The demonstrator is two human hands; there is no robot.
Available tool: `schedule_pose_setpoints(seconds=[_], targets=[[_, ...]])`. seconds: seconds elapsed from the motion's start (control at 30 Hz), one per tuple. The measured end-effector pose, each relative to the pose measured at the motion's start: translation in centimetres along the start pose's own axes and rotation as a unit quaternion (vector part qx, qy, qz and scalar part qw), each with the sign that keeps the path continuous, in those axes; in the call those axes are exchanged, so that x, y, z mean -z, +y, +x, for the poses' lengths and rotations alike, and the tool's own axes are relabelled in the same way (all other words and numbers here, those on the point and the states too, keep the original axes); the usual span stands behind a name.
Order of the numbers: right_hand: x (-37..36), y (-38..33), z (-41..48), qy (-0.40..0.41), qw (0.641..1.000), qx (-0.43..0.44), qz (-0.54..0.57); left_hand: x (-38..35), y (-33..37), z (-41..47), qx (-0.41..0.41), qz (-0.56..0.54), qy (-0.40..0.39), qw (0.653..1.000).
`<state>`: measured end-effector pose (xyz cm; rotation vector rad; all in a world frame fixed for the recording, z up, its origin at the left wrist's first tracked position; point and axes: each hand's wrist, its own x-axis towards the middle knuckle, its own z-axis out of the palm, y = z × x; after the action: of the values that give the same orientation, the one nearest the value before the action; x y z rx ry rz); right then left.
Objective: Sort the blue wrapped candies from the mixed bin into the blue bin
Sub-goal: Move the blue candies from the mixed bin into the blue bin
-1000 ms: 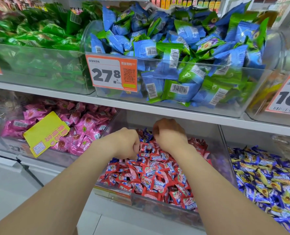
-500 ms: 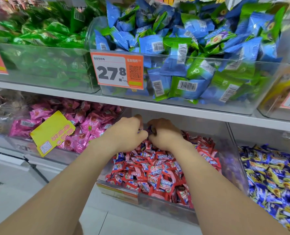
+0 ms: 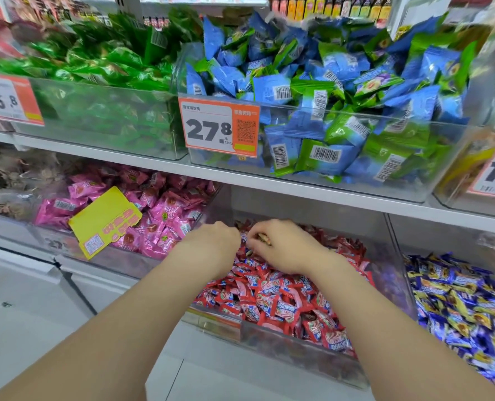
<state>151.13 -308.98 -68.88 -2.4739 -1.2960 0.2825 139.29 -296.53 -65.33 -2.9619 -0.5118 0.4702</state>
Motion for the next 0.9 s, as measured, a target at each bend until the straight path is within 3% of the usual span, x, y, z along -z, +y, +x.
schedule_pose_setpoints(seconds=[0.1, 0.23, 0.37, 0.47, 0.6, 0.67, 0.8, 0.9], targets=[[0.1, -1.2, 0.0, -0.071, 0.994, -0.019, -0.079, -0.2, 0.3, 0.2, -0.002, 0.032, -0.05, 0.998], [0.3, -0.3, 0.0, -0.035, 0.984, -0.067, -0.164, -0.1, 0.2, 0.7, -0.019, 0.001, -0.039, 0.999], [1.9, 0.3, -0.6, -0.02, 0.977, -0.114, -0.18, -0.7, -1.2, 2.3, -0.043, -0.153, 0.035, 0.987], [3.0, 0.7, -1.4, -0.013, 0.978, -0.147, -0.151, -0.7, -1.8, 2.5, -0.047, -0.305, 0.088, 0.947], [3.6, 1.2, -2.7, 0.017, 0.985, -0.152, -0.078, 0.1, -0.7, 1.7, -0.038, -0.374, 0.114, 0.92], [3.6, 1.1, -3.8, 0.042, 0.99, -0.134, -0.026, 0.6, 0.4, 1.4, -0.038, -0.441, 0.089, 0.892], [4.5, 0.2, -7.0, 0.122, 0.981, -0.127, 0.086, 1.6, 3.4, 0.5, -0.043, -0.605, 0.034, 0.794], [6.0, 0.0, -10.2, 0.137, 0.97, -0.163, 0.116, 2.3, 5.9, -0.5, -0.033, -0.642, -0.009, 0.766]])
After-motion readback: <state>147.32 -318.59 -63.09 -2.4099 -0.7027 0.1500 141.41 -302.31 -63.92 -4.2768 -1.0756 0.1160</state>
